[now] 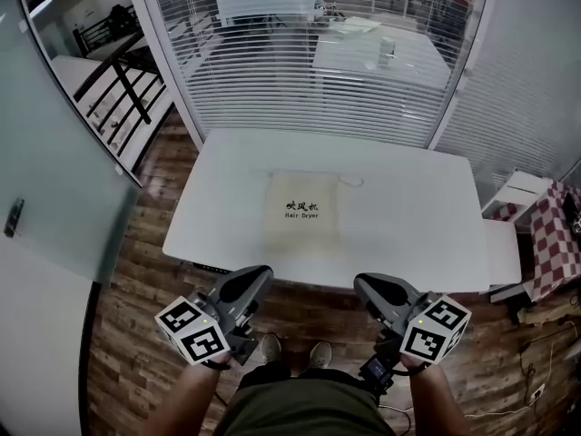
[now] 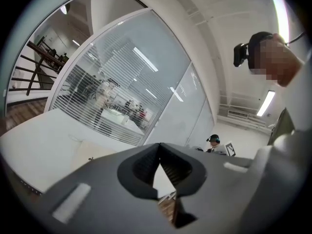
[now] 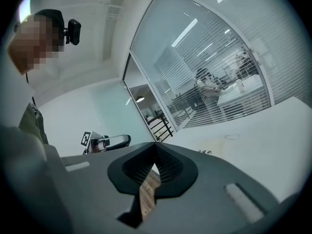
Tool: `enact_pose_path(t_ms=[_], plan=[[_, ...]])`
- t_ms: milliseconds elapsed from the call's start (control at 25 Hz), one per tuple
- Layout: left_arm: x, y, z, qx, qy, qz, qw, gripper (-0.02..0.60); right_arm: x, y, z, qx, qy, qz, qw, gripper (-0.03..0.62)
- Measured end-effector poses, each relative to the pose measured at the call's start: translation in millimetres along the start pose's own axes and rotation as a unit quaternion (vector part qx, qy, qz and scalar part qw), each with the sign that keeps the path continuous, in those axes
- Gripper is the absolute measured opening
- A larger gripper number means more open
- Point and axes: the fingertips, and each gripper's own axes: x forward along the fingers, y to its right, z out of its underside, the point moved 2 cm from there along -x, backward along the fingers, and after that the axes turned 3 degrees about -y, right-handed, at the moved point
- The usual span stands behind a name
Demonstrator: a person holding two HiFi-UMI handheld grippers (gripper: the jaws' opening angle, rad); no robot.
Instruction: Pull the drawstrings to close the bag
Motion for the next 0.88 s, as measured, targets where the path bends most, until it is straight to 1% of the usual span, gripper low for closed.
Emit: enact_pose_path(t_ms=[200,440,640,880], plan=[[-1.5,2.3,5.4,0.0,-0.002,-0.016,0.9999,0.002,-7.0,12.4,2.9,0.01,-0.002,-0.003,1.0,0.01],[-0.6,-5.2,2.2,0.002,-0.001,-0.03,0.9996,0.002,-8.4,20.5,-2.6,0.01,-0.004,-0.006,1.0,0.011],[5.0,-22.9,2.0,-0.008,0.0,-0.033,0.9994,0.002,2.1,29.8,-6.2,0.007,-0.013,-0.003,1.0,0.01],[27.7,-56.2,-4.7,-0.017,-0.007,-0.021,0.9996,0.002,24.5,52.1,-10.3,0.014,-0.024,0.015,1.0,0.011]])
